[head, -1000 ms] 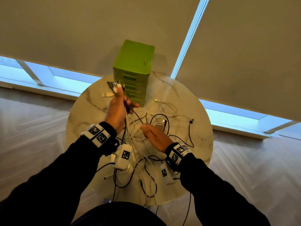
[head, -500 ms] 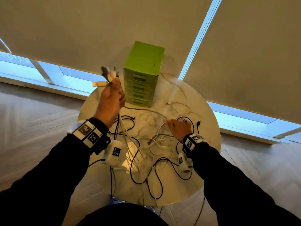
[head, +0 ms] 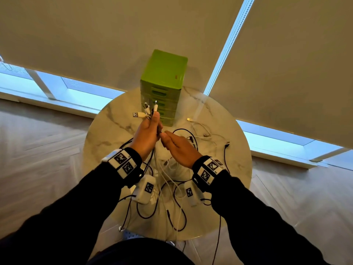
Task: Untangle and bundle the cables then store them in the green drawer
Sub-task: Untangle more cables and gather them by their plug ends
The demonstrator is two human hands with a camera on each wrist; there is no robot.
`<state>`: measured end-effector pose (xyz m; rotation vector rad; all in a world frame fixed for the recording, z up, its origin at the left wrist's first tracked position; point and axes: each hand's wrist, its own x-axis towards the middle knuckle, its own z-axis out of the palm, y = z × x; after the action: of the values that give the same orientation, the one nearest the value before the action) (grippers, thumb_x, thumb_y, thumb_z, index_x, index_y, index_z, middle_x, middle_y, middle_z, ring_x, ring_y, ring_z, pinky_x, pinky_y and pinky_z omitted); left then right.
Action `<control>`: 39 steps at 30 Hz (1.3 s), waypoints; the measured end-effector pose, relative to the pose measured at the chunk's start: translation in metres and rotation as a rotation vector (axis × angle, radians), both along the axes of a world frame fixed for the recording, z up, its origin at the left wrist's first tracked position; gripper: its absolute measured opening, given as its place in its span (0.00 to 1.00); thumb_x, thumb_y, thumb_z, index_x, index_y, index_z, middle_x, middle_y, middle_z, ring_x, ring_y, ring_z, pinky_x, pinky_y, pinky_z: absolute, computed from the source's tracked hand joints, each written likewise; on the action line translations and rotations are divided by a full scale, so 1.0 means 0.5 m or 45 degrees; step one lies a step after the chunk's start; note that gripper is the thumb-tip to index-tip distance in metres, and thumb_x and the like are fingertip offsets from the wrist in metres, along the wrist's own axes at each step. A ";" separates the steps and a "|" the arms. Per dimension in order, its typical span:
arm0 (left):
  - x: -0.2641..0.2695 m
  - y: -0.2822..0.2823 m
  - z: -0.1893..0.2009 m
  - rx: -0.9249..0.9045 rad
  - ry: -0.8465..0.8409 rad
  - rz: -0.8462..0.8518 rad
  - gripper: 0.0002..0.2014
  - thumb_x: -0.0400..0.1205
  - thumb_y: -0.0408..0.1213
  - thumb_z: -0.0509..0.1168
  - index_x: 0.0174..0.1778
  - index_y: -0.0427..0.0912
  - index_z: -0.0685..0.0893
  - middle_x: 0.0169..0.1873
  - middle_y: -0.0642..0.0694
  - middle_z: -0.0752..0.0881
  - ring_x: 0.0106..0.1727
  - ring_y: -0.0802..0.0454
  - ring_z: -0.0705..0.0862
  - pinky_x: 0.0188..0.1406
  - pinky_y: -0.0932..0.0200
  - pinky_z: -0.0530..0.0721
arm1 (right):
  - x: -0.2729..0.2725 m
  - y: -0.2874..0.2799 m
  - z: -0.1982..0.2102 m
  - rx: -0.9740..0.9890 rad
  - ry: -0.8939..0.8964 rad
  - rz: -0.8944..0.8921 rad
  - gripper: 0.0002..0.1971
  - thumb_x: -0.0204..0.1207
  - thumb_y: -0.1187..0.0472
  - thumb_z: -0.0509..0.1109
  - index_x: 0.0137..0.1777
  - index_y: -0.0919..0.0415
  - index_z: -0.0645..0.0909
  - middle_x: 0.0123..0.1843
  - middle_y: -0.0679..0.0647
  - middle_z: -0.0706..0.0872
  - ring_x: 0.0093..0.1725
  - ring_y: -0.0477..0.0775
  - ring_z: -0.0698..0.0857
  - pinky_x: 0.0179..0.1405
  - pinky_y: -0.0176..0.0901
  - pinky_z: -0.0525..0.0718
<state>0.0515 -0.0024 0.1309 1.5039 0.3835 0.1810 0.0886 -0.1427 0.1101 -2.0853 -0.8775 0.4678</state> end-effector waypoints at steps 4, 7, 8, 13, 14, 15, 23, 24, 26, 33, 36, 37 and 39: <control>0.014 0.022 0.022 -0.242 -0.101 0.149 0.19 0.93 0.51 0.49 0.40 0.47 0.72 0.28 0.54 0.76 0.33 0.55 0.79 0.29 0.60 0.72 | 0.007 -0.061 -0.107 -0.177 0.181 -0.050 0.28 0.82 0.26 0.46 0.39 0.45 0.76 0.36 0.46 0.82 0.38 0.50 0.82 0.52 0.59 0.84; 0.019 0.050 0.058 -0.387 -0.193 0.136 0.19 0.94 0.51 0.48 0.37 0.49 0.67 0.23 0.57 0.70 0.24 0.59 0.69 0.24 0.63 0.66 | 0.006 -0.110 -0.160 -0.289 0.194 -0.173 0.26 0.81 0.27 0.50 0.40 0.43 0.79 0.42 0.48 0.86 0.47 0.53 0.85 0.63 0.62 0.81; 0.020 0.056 0.067 -0.382 -0.213 0.121 0.19 0.94 0.51 0.47 0.37 0.49 0.66 0.22 0.57 0.68 0.23 0.60 0.66 0.24 0.64 0.64 | 0.008 -0.121 -0.166 -0.323 0.187 -0.212 0.21 0.85 0.34 0.52 0.40 0.42 0.78 0.43 0.48 0.86 0.49 0.52 0.85 0.66 0.61 0.80; 0.006 0.068 0.093 -0.208 -0.299 0.065 0.19 0.94 0.48 0.47 0.37 0.48 0.64 0.23 0.57 0.66 0.22 0.61 0.63 0.21 0.68 0.65 | 0.030 -0.115 -0.138 -0.503 0.038 -0.196 0.23 0.90 0.42 0.48 0.40 0.51 0.76 0.38 0.48 0.81 0.46 0.55 0.81 0.62 0.56 0.69; 0.003 0.069 0.094 -0.168 -0.322 0.065 0.18 0.94 0.47 0.47 0.37 0.48 0.64 0.25 0.55 0.65 0.23 0.61 0.63 0.22 0.67 0.65 | 0.039 -0.108 -0.135 -0.533 0.009 -0.187 0.25 0.89 0.39 0.46 0.43 0.53 0.77 0.40 0.48 0.83 0.48 0.55 0.82 0.62 0.58 0.69; 0.000 0.071 0.093 -0.131 -0.343 0.066 0.18 0.94 0.47 0.48 0.37 0.48 0.64 0.27 0.53 0.64 0.25 0.59 0.62 0.23 0.66 0.64 | 0.049 -0.102 -0.129 -0.538 -0.032 -0.178 0.26 0.87 0.36 0.45 0.45 0.51 0.77 0.41 0.46 0.83 0.49 0.55 0.83 0.63 0.60 0.69; -0.012 0.029 0.054 0.010 -0.244 -0.006 0.17 0.94 0.43 0.49 0.39 0.45 0.70 0.30 0.49 0.71 0.26 0.59 0.71 0.27 0.63 0.68 | 0.080 -0.088 -0.028 0.043 -0.102 -0.266 0.11 0.91 0.56 0.58 0.51 0.58 0.78 0.42 0.50 0.88 0.43 0.50 0.85 0.48 0.37 0.78; -0.009 0.010 0.049 -0.011 -0.219 -0.024 0.17 0.94 0.43 0.49 0.40 0.44 0.70 0.30 0.48 0.72 0.26 0.60 0.72 0.26 0.65 0.69 | 0.077 -0.096 -0.014 0.090 -0.104 -0.275 0.11 0.91 0.57 0.58 0.51 0.60 0.78 0.43 0.51 0.88 0.45 0.49 0.85 0.48 0.35 0.78; -0.003 -0.028 0.042 -0.095 -0.181 -0.045 0.16 0.94 0.43 0.51 0.41 0.44 0.72 0.30 0.49 0.76 0.28 0.60 0.75 0.26 0.66 0.71 | 0.071 -0.116 0.004 0.092 -0.078 -0.255 0.11 0.91 0.57 0.58 0.51 0.60 0.79 0.43 0.49 0.88 0.47 0.49 0.85 0.50 0.38 0.79; 0.025 -0.187 0.062 -0.543 -0.147 -0.284 0.14 0.93 0.40 0.53 0.42 0.45 0.74 0.30 0.56 0.80 0.35 0.58 0.76 0.26 0.63 0.70 | 0.015 -0.285 -0.028 -0.480 0.084 -0.320 0.07 0.81 0.51 0.70 0.57 0.48 0.81 0.50 0.50 0.89 0.53 0.53 0.85 0.60 0.49 0.79; 0.028 -0.266 0.062 -0.637 -0.062 -0.424 0.13 0.93 0.41 0.55 0.42 0.45 0.75 0.35 0.51 0.79 0.33 0.56 0.73 0.28 0.59 0.70 | -0.043 -0.358 -0.042 -0.551 0.057 -0.380 0.09 0.79 0.47 0.73 0.56 0.47 0.83 0.49 0.48 0.90 0.50 0.48 0.86 0.61 0.52 0.83; 0.026 -0.295 0.059 -0.613 -0.039 -0.491 0.13 0.93 0.42 0.56 0.42 0.45 0.76 0.35 0.50 0.78 0.33 0.56 0.73 0.30 0.58 0.71 | -0.065 -0.380 -0.042 -0.500 0.101 -0.375 0.10 0.79 0.48 0.74 0.57 0.48 0.83 0.50 0.48 0.90 0.50 0.46 0.87 0.60 0.52 0.84; 0.019 -0.345 0.051 -0.541 -0.009 -0.599 0.15 0.92 0.45 0.56 0.41 0.46 0.77 0.35 0.50 0.78 0.33 0.56 0.72 0.31 0.57 0.70 | -0.109 -0.411 -0.025 -0.408 0.215 -0.341 0.11 0.79 0.49 0.75 0.59 0.46 0.81 0.48 0.50 0.89 0.47 0.44 0.86 0.56 0.44 0.85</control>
<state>0.0609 -0.1751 0.1564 1.1337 0.0467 -0.2548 0.0342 -0.3484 0.0975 -2.3694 -0.4368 0.6616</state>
